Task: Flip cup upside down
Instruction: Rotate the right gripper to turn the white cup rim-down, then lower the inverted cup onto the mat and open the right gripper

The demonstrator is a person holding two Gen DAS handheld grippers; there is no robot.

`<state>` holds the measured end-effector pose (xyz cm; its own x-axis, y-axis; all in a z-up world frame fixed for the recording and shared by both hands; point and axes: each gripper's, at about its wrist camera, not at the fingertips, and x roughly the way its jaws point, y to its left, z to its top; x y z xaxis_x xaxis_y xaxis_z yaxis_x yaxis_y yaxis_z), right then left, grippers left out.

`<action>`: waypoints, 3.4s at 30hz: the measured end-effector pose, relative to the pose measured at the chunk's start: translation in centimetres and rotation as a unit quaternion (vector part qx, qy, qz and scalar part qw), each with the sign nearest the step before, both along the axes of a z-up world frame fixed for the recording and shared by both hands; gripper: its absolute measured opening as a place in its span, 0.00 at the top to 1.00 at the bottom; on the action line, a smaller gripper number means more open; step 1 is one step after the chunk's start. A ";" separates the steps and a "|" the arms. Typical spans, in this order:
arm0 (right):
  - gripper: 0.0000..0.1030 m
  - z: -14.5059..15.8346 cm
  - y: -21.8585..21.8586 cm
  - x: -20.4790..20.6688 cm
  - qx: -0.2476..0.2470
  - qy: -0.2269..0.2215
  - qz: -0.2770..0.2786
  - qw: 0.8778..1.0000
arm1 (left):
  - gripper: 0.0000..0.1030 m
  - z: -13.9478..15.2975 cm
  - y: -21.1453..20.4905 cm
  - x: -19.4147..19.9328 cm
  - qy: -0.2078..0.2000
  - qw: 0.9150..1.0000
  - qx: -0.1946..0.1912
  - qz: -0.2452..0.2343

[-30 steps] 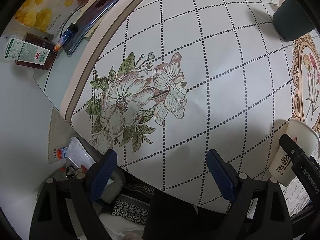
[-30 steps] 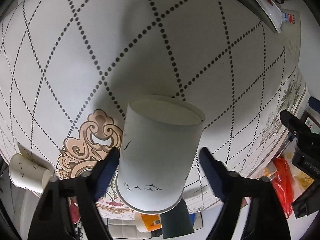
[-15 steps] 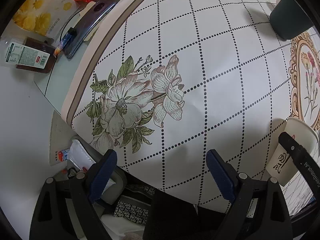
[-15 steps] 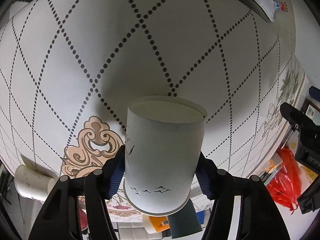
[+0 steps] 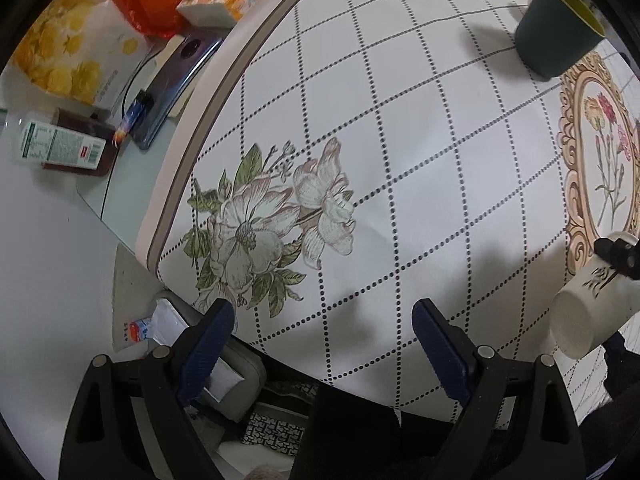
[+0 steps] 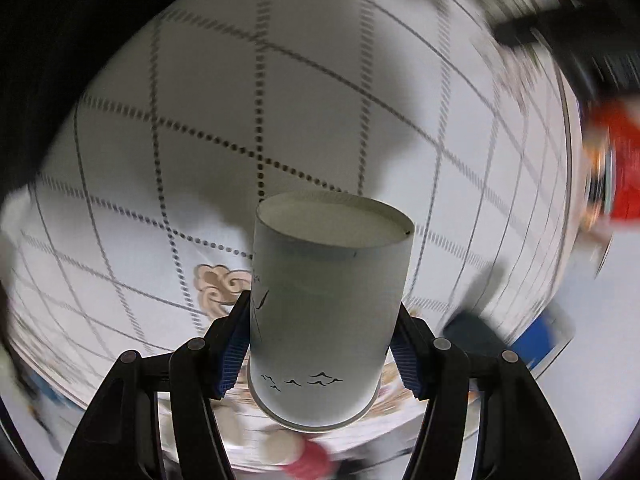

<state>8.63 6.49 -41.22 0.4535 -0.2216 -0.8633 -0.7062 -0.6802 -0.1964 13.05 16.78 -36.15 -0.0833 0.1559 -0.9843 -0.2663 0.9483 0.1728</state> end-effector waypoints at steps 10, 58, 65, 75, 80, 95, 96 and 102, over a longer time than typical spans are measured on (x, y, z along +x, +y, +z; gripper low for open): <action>0.37 1.3 -2.6 4.9 0.027 0.020 -0.292 0.956 | 0.12 1.4 -2.7 1.6 -0.016 0.999 0.005 -0.042; 0.40 -0.5 -19.3 19.0 0.045 0.057 -0.783 0.617 | 0.11 1.5 -7.2 2.2 -0.016 0.994 0.004 -0.111; 0.40 2.9 -19.5 18.1 0.116 0.040 -0.788 0.604 | 0.11 1.6 -7.7 2.0 -0.016 0.993 0.004 -0.119; 0.40 8.7 -23.7 18.4 0.377 0.013 -0.800 0.467 | 0.11 1.7 -8.0 2.3 -0.016 0.993 -0.002 -0.121; 0.40 7.9 -21.3 15.1 0.461 -0.041 -0.771 0.437 | 0.12 1.7 -8.3 2.7 -0.019 0.992 -0.005 -0.123; 0.39 7.7 -20.4 10.1 0.464 -0.085 -0.751 0.462 | 0.11 2.5 -9.8 1.9 -0.035 0.987 -0.009 -0.159; 0.39 7.6 -20.5 10.0 0.460 -0.083 -0.756 0.458 | 0.11 2.6 -9.9 1.8 -0.038 0.986 -0.009 -0.162; 0.09 8.2 -21.2 9.0 0.434 -0.085 -0.788 0.428 | 0.12 4.5 -10.2 1.0 -0.068 0.982 -0.015 -0.174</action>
<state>17.66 -14.72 -33.02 0.4032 0.0017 -0.9151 -0.0787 0.9964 -0.0328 14.09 6.56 -31.63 0.1027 0.1224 -0.9871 0.0561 0.9901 0.1286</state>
